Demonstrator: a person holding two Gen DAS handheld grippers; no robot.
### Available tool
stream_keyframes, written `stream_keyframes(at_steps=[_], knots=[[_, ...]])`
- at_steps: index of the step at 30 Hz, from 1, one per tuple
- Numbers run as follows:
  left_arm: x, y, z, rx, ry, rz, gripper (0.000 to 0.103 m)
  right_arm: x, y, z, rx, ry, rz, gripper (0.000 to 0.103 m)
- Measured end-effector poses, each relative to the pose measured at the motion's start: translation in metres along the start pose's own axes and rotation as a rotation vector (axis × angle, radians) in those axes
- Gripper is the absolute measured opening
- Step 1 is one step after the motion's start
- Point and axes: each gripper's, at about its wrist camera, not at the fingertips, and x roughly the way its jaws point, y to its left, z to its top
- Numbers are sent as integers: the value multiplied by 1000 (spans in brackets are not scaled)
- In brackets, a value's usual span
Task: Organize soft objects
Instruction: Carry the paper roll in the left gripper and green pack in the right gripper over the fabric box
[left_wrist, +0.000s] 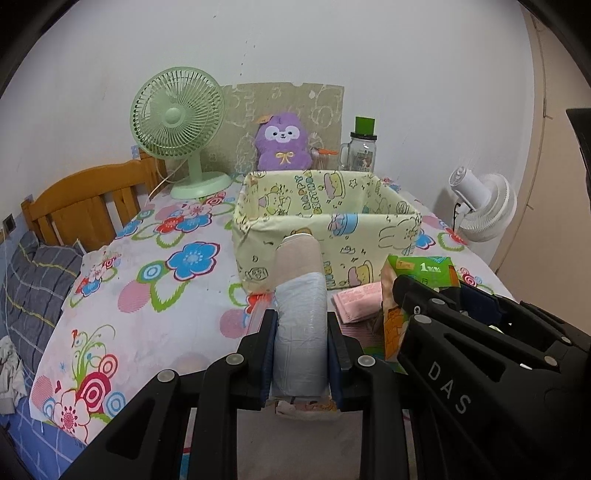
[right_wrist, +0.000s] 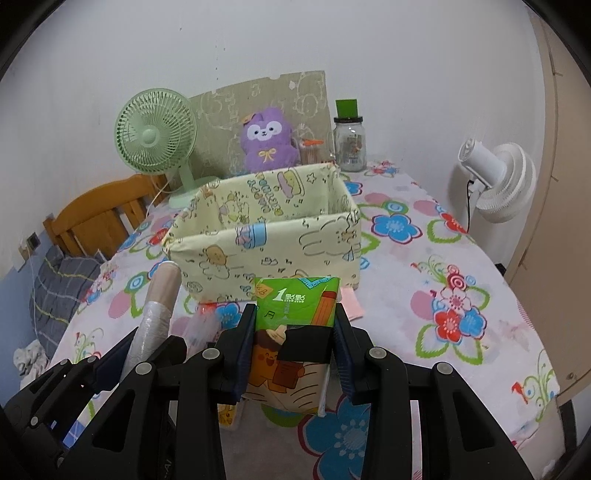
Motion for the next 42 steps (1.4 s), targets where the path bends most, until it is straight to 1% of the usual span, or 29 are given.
stream_keyframes(at_steps=[9,27,36,42], knots=[[-5,-4,14,8,-21,-9,23,-9,-2,14,-6,-23,-12,41],[-15,-11,39,25,-57,-3,23,-23,-4,40,-22,-64,1,41],[-12,-11,52,31,-58,-13,24,-22,-3,51,-23,-65,-1,41],[-10,-13,65,41,-75,-24,24,-21,-4,65,-33,-87,-12,41]])
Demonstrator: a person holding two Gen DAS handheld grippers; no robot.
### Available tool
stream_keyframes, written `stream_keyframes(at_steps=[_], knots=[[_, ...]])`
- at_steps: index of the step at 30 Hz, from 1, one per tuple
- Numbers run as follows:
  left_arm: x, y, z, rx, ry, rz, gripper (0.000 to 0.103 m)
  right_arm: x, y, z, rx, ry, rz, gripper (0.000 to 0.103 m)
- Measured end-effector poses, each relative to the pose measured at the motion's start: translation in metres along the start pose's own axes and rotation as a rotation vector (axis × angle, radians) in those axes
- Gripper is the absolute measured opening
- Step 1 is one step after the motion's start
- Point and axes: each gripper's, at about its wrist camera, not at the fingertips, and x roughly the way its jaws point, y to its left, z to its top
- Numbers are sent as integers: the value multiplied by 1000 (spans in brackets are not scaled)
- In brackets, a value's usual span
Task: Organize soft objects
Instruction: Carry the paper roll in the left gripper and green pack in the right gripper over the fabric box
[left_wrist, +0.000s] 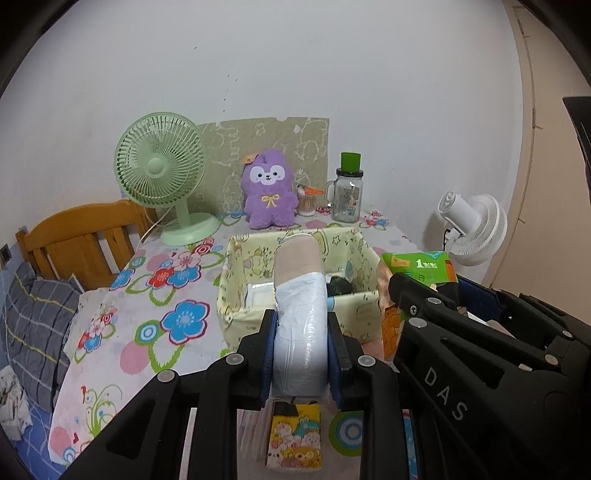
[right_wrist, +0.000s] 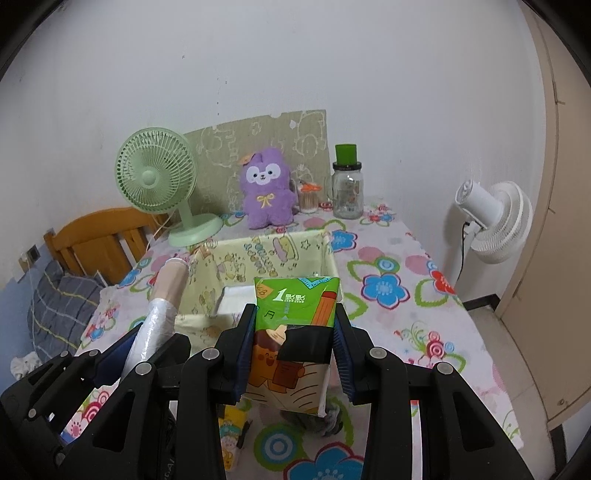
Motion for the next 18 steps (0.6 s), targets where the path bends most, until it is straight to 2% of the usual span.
stream_keyframes(at_steps=[11,18], knots=[[14,3,19,-11,-2,-26,24,13,0,21,-11,-6,14,41],[22,5,27,-13,-13,-11,24,22,4,30,-29,-10,15,41]])
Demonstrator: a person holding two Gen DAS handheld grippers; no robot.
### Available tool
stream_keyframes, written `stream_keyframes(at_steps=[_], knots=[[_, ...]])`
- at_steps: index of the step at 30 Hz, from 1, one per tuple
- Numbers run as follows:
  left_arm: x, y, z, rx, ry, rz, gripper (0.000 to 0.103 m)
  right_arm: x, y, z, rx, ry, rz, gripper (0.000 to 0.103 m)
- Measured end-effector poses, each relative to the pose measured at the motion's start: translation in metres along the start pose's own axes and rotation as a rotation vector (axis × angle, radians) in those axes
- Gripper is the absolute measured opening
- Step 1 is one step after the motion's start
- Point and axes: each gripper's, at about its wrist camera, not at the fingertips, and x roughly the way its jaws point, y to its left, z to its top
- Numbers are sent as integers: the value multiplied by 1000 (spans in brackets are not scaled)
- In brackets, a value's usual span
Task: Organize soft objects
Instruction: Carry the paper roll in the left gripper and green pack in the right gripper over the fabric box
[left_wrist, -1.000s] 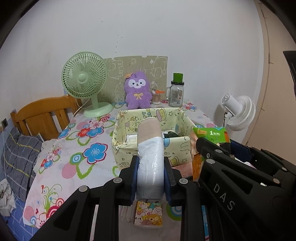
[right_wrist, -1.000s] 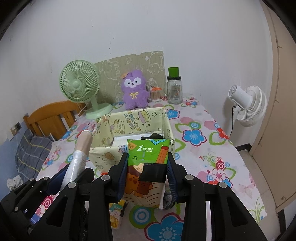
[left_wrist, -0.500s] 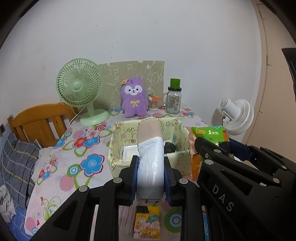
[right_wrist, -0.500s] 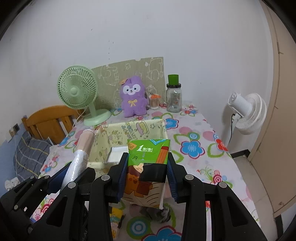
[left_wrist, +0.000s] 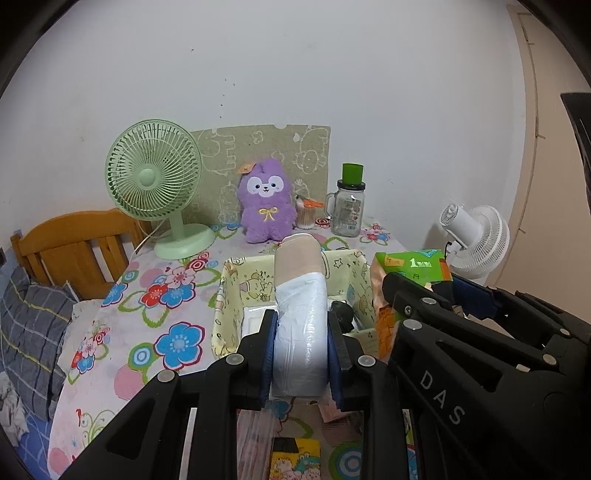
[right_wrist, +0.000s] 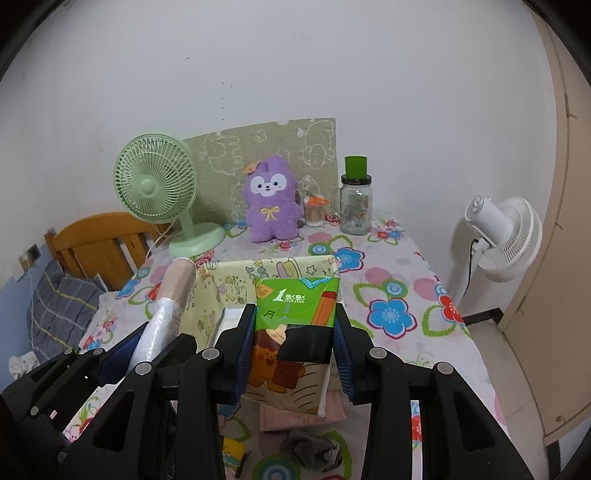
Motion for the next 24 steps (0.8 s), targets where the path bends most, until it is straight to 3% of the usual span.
stream_keyframes(at_steps=[11,24], knots=[[17,10,7,-25,30,-16,24,18,6,7,-3,30,23,41],[32,18,25,-13,0,13,24,35,12,27,-29,7,23,41]])
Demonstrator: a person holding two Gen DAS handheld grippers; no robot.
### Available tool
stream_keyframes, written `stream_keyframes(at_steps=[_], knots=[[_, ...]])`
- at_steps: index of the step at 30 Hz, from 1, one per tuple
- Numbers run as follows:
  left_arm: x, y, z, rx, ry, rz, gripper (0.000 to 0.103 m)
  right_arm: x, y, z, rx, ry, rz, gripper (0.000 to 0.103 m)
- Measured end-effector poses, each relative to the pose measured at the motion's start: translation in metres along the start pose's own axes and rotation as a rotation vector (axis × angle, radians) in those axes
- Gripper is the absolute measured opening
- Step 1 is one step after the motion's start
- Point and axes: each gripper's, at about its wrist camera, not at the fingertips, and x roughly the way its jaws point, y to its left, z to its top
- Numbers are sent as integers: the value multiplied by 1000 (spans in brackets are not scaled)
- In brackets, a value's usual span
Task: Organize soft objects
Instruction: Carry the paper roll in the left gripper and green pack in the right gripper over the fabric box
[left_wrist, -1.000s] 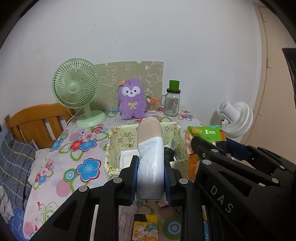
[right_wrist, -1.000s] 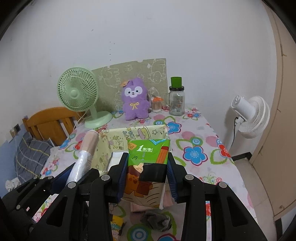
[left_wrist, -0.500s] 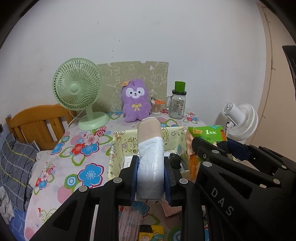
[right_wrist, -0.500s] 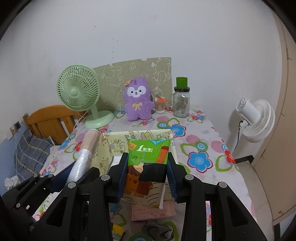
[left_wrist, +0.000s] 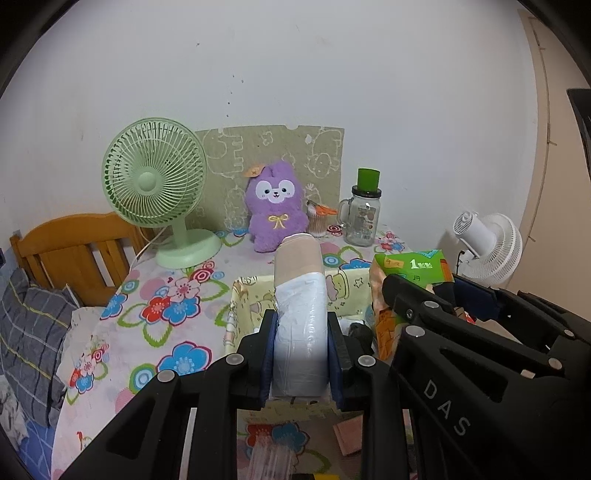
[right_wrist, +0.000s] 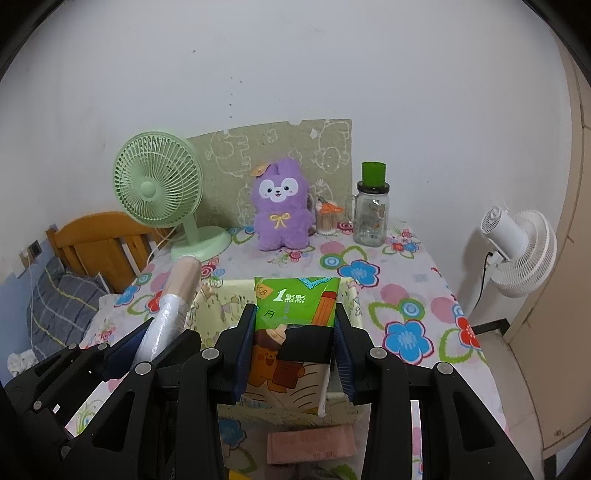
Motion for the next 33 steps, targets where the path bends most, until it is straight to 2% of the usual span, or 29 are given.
stream_keyframes(at_steps=[12,16,23,33], knots=[[20,4,10,-3,10,12,24,22,-1,11,-6,8,9,42],[29,6,12,-13,23,9,24,30,-3,12,-5,20,41,41],[46,8,11,-17,55,25,24,47,-2,13,-16,40,46,42],[71,13,4,-37,116,19,41,76,-4,9,7,100,70,42]])
